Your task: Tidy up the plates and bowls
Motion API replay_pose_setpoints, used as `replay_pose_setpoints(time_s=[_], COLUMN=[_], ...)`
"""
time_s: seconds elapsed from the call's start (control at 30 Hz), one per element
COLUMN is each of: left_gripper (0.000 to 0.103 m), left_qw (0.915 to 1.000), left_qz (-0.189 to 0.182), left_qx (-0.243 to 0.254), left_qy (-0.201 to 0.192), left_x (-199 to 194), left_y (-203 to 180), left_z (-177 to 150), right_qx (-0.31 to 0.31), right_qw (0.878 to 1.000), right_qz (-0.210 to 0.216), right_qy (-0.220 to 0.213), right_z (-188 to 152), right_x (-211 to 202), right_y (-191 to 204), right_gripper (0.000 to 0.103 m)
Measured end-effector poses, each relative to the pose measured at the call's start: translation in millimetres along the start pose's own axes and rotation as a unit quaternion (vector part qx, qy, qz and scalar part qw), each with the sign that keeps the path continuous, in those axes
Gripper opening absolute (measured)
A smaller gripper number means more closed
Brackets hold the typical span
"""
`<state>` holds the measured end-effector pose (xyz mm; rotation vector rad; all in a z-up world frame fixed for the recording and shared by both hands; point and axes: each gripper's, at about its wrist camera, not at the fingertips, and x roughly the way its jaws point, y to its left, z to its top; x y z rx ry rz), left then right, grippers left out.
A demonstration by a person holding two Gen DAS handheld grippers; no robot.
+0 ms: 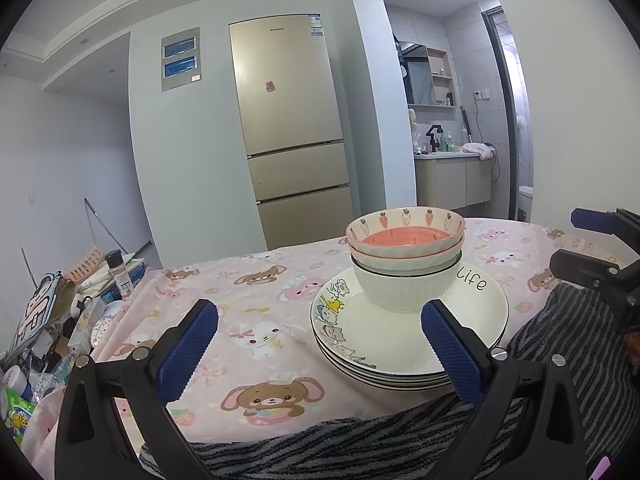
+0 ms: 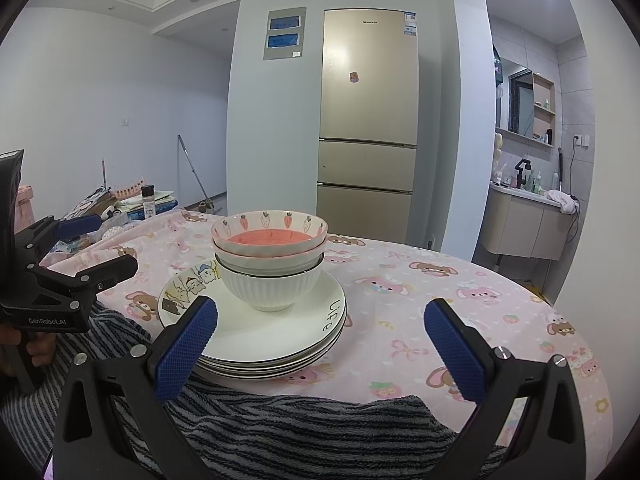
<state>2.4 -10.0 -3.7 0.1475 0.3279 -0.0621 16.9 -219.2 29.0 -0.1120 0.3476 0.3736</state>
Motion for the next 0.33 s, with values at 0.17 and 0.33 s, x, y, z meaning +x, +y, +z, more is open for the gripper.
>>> replay_pose_setpoints(time_s=[0.17, 0.33], left_gripper=[0.103, 0.103], left_qw=[1.0000, 1.0000], left_qz=[0.002, 0.002], left_qx=[0.007, 0.007], left_qy=[0.001, 0.002], left_x=[0.3, 0.3], left_y=[-4.1, -4.4], left_z=[-0.5, -0.5], right_qx=[0.000, -0.001], right_qw=[1.000, 1.000], right_qz=[0.000, 0.000], right_qy=[0.001, 0.002], right_z=[-0.6, -0.7], right_x=[-0.3, -0.4], right_y=[0.0, 0.1], right_gripper=[0.103, 0.103])
